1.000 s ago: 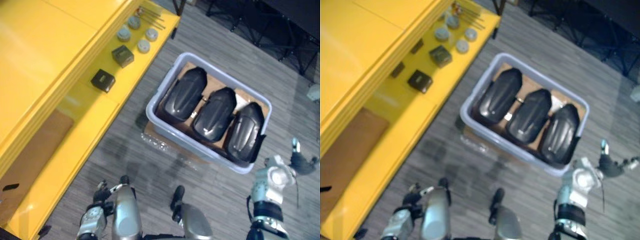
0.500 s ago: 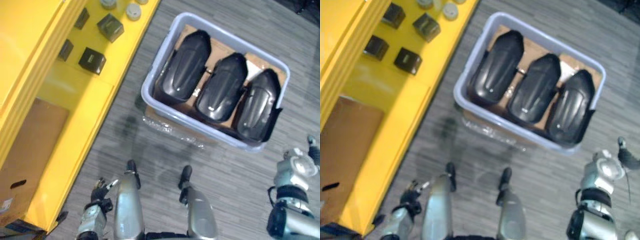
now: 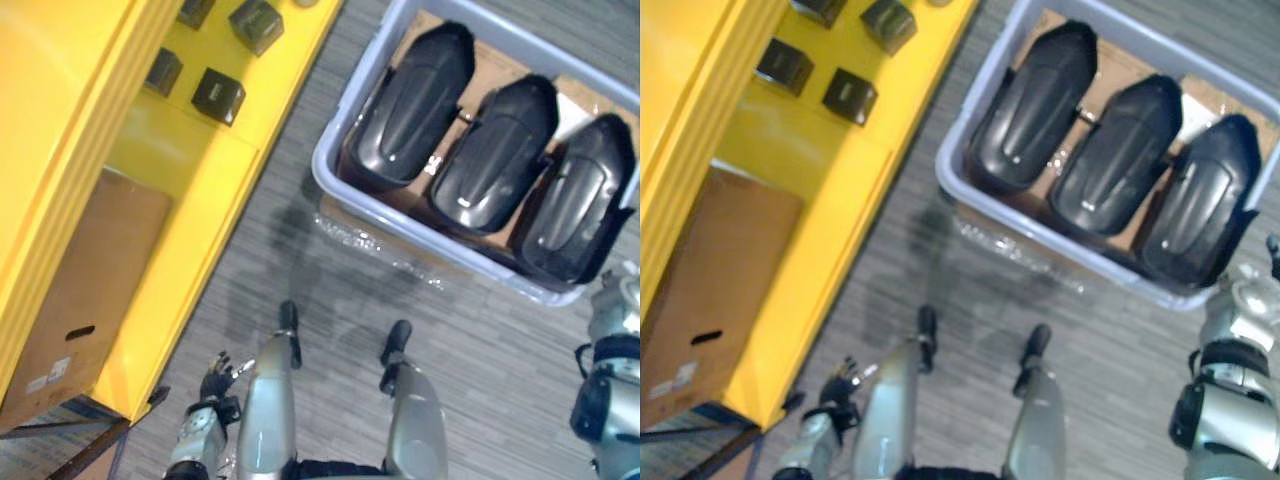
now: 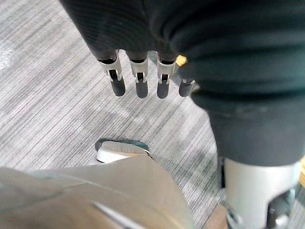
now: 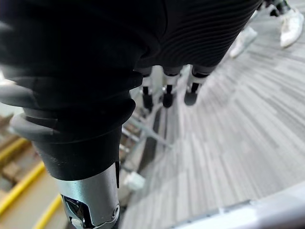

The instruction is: Walk over and take plastic housings, then place them on the shelf

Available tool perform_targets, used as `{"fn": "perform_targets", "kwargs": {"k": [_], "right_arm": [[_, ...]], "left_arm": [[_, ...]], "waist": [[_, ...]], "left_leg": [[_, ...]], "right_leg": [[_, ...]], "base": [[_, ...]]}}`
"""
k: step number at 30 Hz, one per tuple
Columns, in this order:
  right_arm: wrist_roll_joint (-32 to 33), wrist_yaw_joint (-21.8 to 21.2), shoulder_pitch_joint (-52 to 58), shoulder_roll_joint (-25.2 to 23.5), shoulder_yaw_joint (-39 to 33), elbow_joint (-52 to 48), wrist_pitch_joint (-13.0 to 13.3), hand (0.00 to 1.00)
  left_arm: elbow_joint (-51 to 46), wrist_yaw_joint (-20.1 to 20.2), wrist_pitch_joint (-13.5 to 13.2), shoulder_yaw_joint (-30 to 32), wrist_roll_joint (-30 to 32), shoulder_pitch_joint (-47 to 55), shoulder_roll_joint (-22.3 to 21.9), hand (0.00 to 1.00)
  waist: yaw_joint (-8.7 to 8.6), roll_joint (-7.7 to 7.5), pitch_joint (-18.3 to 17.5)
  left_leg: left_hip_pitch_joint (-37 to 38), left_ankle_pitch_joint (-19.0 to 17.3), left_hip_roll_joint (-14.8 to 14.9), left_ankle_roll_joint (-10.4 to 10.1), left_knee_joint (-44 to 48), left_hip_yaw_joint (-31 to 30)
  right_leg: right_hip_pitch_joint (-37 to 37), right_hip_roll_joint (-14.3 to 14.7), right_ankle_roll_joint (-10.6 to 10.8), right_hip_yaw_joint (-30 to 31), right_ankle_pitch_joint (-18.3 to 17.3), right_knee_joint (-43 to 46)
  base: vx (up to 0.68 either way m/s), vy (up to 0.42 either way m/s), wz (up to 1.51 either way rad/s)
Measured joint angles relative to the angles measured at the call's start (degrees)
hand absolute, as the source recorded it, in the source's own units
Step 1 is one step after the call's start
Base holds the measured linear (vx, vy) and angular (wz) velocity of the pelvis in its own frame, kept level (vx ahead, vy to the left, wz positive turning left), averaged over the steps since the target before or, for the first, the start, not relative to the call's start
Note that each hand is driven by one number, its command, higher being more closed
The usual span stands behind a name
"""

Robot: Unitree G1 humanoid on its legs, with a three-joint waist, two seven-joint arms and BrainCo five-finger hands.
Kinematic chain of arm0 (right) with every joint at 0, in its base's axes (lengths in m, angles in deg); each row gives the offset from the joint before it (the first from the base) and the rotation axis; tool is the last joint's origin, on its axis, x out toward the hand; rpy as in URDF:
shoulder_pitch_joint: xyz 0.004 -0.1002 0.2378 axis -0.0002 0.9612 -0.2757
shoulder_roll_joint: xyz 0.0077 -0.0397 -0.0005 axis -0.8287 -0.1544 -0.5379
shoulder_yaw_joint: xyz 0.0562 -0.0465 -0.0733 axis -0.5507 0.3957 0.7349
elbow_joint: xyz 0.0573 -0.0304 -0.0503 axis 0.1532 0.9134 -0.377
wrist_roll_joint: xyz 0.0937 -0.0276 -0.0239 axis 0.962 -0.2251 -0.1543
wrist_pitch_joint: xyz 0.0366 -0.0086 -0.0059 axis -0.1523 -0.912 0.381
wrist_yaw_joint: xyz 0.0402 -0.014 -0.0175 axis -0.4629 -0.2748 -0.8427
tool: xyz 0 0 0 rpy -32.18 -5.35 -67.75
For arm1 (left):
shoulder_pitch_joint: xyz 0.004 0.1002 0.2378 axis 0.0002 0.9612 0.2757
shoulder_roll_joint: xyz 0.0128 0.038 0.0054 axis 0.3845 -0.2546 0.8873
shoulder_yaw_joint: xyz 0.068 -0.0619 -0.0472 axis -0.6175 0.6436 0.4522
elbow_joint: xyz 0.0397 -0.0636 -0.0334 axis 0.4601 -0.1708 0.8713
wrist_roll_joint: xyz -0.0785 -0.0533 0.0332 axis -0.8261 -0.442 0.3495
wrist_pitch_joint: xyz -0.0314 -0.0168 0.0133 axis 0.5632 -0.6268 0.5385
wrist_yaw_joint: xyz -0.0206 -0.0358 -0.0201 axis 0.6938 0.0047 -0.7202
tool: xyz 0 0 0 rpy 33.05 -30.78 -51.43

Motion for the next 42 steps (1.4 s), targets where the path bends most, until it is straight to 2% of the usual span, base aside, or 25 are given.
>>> {"fn": "perform_targets", "kwargs": {"k": [4,9,17,19,20,23,30,33,37,42], "right_arm": [[-0.39,-0.91,-2.28,2.34,2.09,0.91,-1.93,0.0],[-2.51,-2.61,-4.1,2.95,4.91,3.01,-3.74,0.0],[-3.64,-5.99,-5.99,4.6,7.55,4.54,-6.38,0.0],[-5.07,-6.72,-6.24,5.08,7.66,4.7,-8.18,0.0],[-5.22,-6.72,-6.33,5.43,7.71,4.99,-8.65,1.0],[-5.37,-6.88,-7.37,6.66,9.1,5.91,-11.62,1.0],[-7.18,-7.86,-9.77,7.76,9.84,8.29,-15.74,1.0],[-9.34,-7.83,-10.04,8.16,9.84,9.6,-17.41,1.0],[-14.45,-7.78,-10.61,9.6,9.85,10.42,-19.63,1.0],[-16.64,-7.82,-11.18,9.64,9.86,10.75,-22.06,1.0]], "left_arm": [[0.21,1.07,-0.74,-0.15,-0.08,0.03,-0.63,0.0],[0.22,1.25,-1.45,-2.24,-1.76,0.02,-0.43,0.0],[0.36,1.65,-1.86,-4.37,-2.4,0.01,-1.05,0.0],[0.34,1.73,-1.96,-4.56,-2.4,-0.05,-1.2,0.0],[0.36,1.74,-1.95,-4.6,-2.4,-0.12,-1.3,0.0],[0.35,1.74,-2.06,-4.94,-3.06,-0.16,-1.47,0.0],[0.35,1.71,-3.0,-6.25,-4.17,-0.23,-1.27,0.0],[0.35,1.67,-3.25,-6.72,-4.48,-0.32,-1.29,0.0],[0.34,1.66,-3.27,-7.86,-4.52,-0.43,-1.9,0.0],[0.19,1.7,-3.31,-8.05,-4.56,-0.43,-2.0,0.0]], "waist": [[0.15,1.08,0.45],[0.68,1.42,0.35],[0.9,3.95,0.56],[0.92,4.52,0.61],[0.93,4.77,0.68],[1.05,5.2,0.63],[1.37,5.4,0.58],[1.56,5.67,0.6],[2.15,7.28,0.46],[2.26,7.43,0.44]], "left_leg": [[-0.3,0.4,-0.73,0.28,-0.17,-0.43],[-1.28,1.17,-1.41,0.42,-0.72,-0.9],[-1.94,1.49,-2.2,0.74,-0.55,-1.47],[-2.89,1.55,-2.16,0.72,-0.28,-1.71],[-3.14,1.61,-2.18,0.75,-0.18,-1.85],[-3.68,1.66,-2.17,0.74,0.14,-2.13],[-3.62,2.43,-2.21,0.57,-0.25,-2.58],[-3.53,3.17,-2.34,0.5,-1.13,-2.8],[-3.27,3.97,-2.27,0.39,-2.14,-2.95],[-2.36,4.49,-2.25,0.29,-2.97,-2.87]], "right_leg": [[-0.2,-0.61,0.06,-0.38,-0.05,0.43],[-1.19,-1.15,0.07,-0.68,-0.05,0.83],[-1.43,-1.96,0.1,-1.39,-0.04,1.38],[-2.22,-1.93,0.11,-1.49,-0.05,1.62],[-2.35,-1.93,0.11,-1.6,-0.05,1.64],[-2.89,-1.95,0.08,-1.7,-0.06,2.21],[-3.04,-1.97,0.01,-1.8,-0.19,2.91],[-3.14,-2.02,0.0,-1.97,-0.19,2.95],[-3.2,-1.99,-0.01,-2.08,-0.17,2.98],[-2.91,-1.99,-0.32,-2.01,-0.36,3.36]], "base": [[-0.01,0.005,0.09],[-0.03,-0.005,0.08],[-0.01,0.005,0.05],[0.0,-0.006,0.02],[0.01,-0.01,0.06],[0.0,-0.003,0.02],[-0.02,-0.009,0.01],[-0.03,-0.025,0.06],[-0.01,-0.014,0.02],[0.0,-0.006,0.0]]}}
